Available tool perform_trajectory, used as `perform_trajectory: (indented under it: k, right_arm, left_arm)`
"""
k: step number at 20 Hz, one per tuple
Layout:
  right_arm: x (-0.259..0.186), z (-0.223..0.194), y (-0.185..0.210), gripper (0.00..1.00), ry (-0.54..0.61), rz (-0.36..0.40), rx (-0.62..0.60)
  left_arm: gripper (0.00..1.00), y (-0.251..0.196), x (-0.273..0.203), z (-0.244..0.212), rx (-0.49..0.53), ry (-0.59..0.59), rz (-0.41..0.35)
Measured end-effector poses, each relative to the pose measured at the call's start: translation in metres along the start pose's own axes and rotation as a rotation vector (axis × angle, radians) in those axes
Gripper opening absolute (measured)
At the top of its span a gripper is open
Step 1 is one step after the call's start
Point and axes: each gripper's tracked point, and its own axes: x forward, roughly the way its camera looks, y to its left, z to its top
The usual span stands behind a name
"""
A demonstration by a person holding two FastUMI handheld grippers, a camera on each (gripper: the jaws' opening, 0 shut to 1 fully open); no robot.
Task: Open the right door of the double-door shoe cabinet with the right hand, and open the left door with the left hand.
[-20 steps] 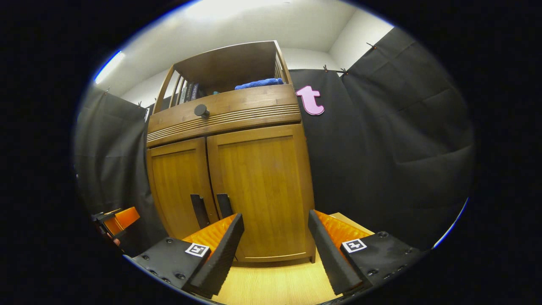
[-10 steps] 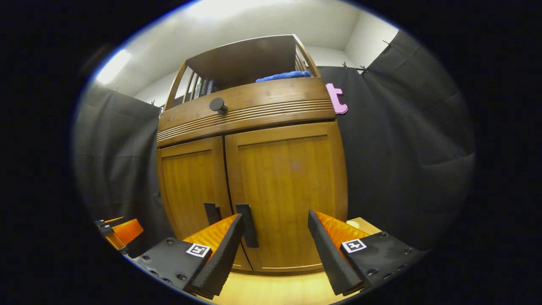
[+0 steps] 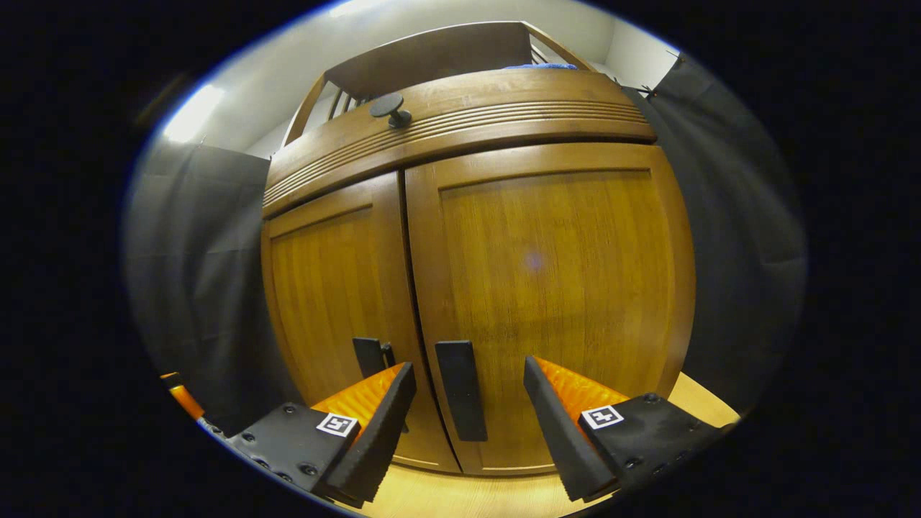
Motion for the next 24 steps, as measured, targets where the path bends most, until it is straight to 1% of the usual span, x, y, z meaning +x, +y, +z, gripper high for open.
perform_trajectory:
  k: [1,2,3,4,5,6,7,8,9,10,12,13,14,15,16,17,19,20,21,23,24]
  right_arm:
    - [0.013,-0.003,0.001,0.98,0.002,-0.019,-0.015]
    - [0.021,-0.007,-0.002,0.99,0.008,-0.035,-0.028]
    - [0.030,-0.009,-0.003,1.00,0.012,-0.048,-0.034]
    - [0.036,-0.013,-0.004,0.98,0.014,-0.060,-0.036]
    - [0.041,-0.017,-0.008,0.93,0.019,-0.079,-0.041]
    - [0.041,-0.022,-0.012,0.98,0.028,-0.106,-0.050]
    - [0.038,-0.019,-0.014,0.98,0.004,-0.121,-0.063]
    - [0.039,-0.018,-0.014,0.95,-0.011,-0.125,-0.092]
    - [0.041,-0.015,-0.014,0.92,-0.022,-0.123,-0.132]
    - [0.041,-0.014,-0.014,0.92,-0.028,-0.124,-0.152]
    - [0.043,-0.014,-0.013,0.87,-0.027,-0.125,-0.124]
    - [0.043,-0.017,-0.012,0.87,-0.020,-0.121,-0.099]
    - [0.042,-0.019,-0.012,0.87,-0.016,-0.115,-0.085]
    - [0.044,-0.021,-0.010,0.86,-0.011,-0.112,-0.083]
    - [0.047,-0.023,-0.008,0.85,-0.001,-0.105,-0.084]
    - [0.046,-0.027,-0.003,0.83,0.027,-0.087,-0.084]
    - [0.047,-0.039,0.008,0.68,0.071,-0.057,-0.087]
    - [0.047,-0.035,0.006,0.60,0.055,-0.059,-0.093]
    - [0.045,-0.038,0.005,0.53,0.068,-0.051,-0.092]
    - [0.045,-0.039,0.007,0.37,0.069,-0.030,-0.050]
    - [0.044,-0.039,0.007,0.33,0.072,-0.025,-0.043]
  left_arm:
    - [0.94,0.002,-0.001,0.001,0.001,0.000,0.005]
    - [0.90,0.003,-0.001,0.001,0.006,-0.001,0.010]
    - [0.94,0.006,-0.003,0.002,0.013,-0.003,0.016]
    - [0.94,0.009,-0.005,0.003,0.020,-0.007,0.022]
    - [0.94,0.010,-0.005,0.005,0.024,-0.011,0.028]
    - [0.90,0.012,-0.006,0.006,0.025,-0.014,0.033]
    - [0.90,0.014,-0.007,0.006,0.024,-0.015,0.038]
    - [0.90,0.016,-0.008,0.006,0.022,-0.014,0.044]
    - [0.90,0.019,-0.009,0.005,0.020,-0.012,0.049]
    - [0.94,0.021,-0.010,0.004,0.020,-0.008,0.053]
    - [0.94,0.024,-0.012,0.002,0.019,-0.002,0.062]
    - [0.94,0.025,-0.014,0.002,0.016,0.000,0.065]
    - [0.90,0.026,-0.014,0.002,0.011,0.001,0.066]
    - [0.94,0.027,-0.015,0.003,0.007,0.003,0.067]
    - [0.90,0.027,-0.015,0.002,0.005,0.005,0.066]
    - [0.90,0.027,-0.016,0.002,0.005,0.006,0.065]
    - [0.90,0.027,-0.020,0.003,0.006,0.005,0.062]
    - [0.90,0.028,-0.022,0.004,0.010,0.003,0.063]
    - [0.90,0.029,-0.024,0.005,0.015,0.001,0.065]
    - [0.90,0.030,-0.029,0.006,0.023,0.002,0.065]
    - [0.90,0.031,-0.032,0.006,0.025,0.004,0.066]
